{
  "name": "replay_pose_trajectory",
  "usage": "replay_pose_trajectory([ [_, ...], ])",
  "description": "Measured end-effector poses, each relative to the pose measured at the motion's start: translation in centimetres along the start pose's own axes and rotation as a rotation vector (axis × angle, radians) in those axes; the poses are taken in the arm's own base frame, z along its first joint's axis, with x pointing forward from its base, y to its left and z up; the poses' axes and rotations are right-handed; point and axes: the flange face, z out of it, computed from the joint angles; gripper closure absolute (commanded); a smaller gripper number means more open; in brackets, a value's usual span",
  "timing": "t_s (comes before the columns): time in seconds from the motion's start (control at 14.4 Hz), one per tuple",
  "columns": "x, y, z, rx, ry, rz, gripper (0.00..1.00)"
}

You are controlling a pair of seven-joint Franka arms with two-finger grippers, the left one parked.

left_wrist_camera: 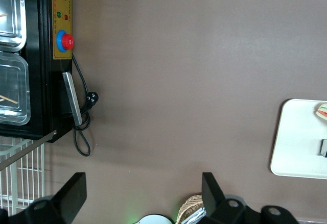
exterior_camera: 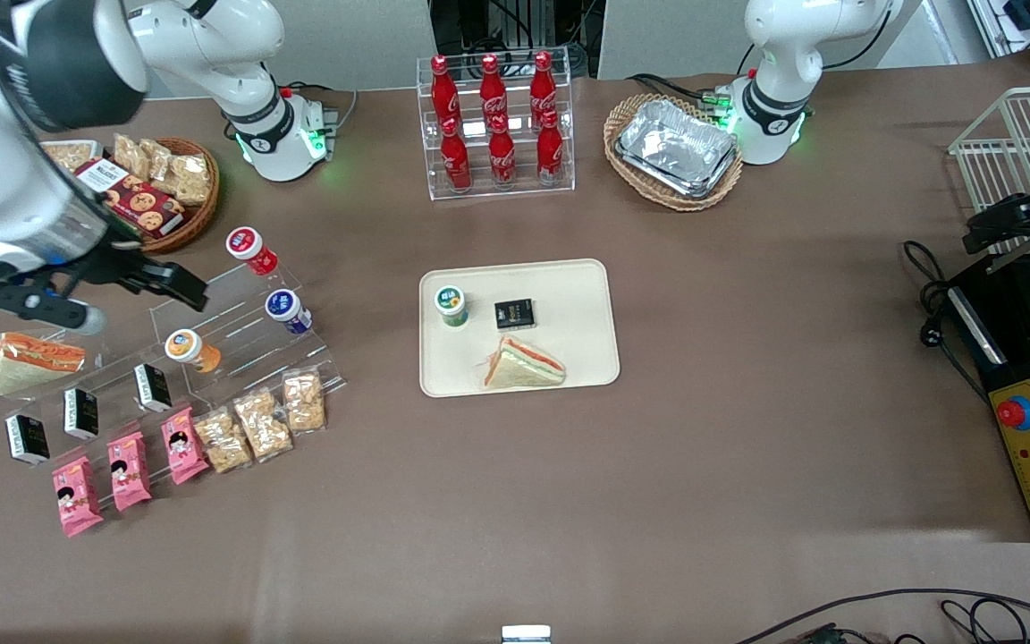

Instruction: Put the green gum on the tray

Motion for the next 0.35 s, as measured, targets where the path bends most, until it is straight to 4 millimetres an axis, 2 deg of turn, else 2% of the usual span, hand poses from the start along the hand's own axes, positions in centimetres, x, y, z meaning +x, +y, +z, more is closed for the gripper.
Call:
replay_pose_trajectory([
  [0.14, 0.6, 0.8, -1.1, 0.005, 0.007, -0.047, 0.00],
  [0.35, 1.9, 3.7, -2.0, 0.008, 0.010, -0.108, 0.00],
])
